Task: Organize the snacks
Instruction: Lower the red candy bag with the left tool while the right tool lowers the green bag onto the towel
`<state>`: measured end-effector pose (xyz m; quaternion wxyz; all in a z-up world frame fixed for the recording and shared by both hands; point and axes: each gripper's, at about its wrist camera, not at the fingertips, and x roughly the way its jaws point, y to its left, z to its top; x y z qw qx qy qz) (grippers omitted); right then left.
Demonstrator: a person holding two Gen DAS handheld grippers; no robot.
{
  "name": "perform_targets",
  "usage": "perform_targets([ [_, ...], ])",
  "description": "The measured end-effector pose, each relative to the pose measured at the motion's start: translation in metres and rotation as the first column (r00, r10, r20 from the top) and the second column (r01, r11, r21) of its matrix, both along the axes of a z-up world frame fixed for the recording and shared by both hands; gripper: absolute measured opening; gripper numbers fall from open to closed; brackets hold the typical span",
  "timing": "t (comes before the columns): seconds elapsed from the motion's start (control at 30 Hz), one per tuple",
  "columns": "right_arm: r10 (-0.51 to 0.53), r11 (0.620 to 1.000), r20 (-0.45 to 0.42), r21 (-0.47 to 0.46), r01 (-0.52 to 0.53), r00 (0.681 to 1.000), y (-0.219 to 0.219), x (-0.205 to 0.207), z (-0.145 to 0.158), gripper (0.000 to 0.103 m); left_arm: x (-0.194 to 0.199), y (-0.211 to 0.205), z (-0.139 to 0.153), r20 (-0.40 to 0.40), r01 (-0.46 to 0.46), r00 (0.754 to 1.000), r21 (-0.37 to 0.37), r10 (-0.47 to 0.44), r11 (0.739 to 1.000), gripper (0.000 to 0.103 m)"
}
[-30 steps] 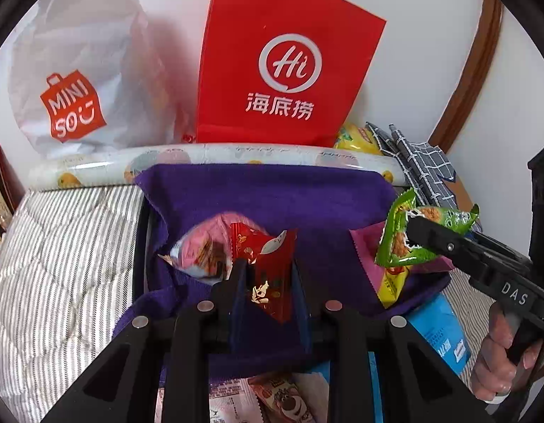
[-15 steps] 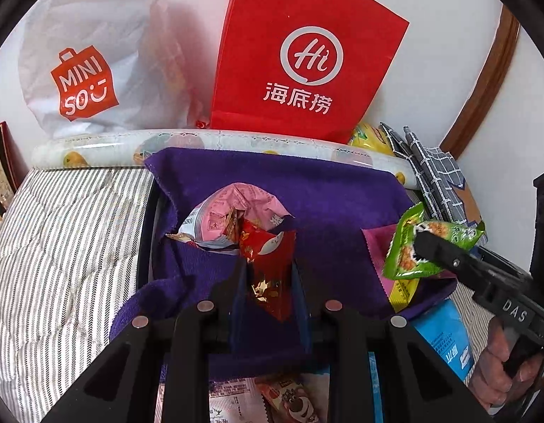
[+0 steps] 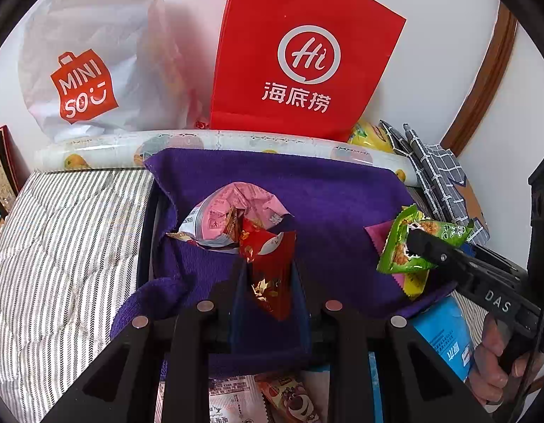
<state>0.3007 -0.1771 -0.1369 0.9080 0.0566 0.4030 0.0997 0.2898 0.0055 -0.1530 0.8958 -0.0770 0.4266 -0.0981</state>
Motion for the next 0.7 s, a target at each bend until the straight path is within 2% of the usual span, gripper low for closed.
perform_targets([
  [0.47, -0.009, 1.000, 0.004, 0.008, 0.009, 1.000, -0.0016, -0.0007, 0.0014, 0.047, -0.0003, -0.0029, -0.0031, 0.001, 0.006, 1.000, 0.013, -0.006, 1.000, 0.024],
  [0.7, -0.005, 1.000, 0.011, 0.006, 0.004, 1.000, 0.0004, -0.0022, 0.0030, 0.051, -0.0003, -0.0028, -0.0034, -0.004, 0.005, 1.000, 0.007, -0.005, 1.000, 0.025],
])
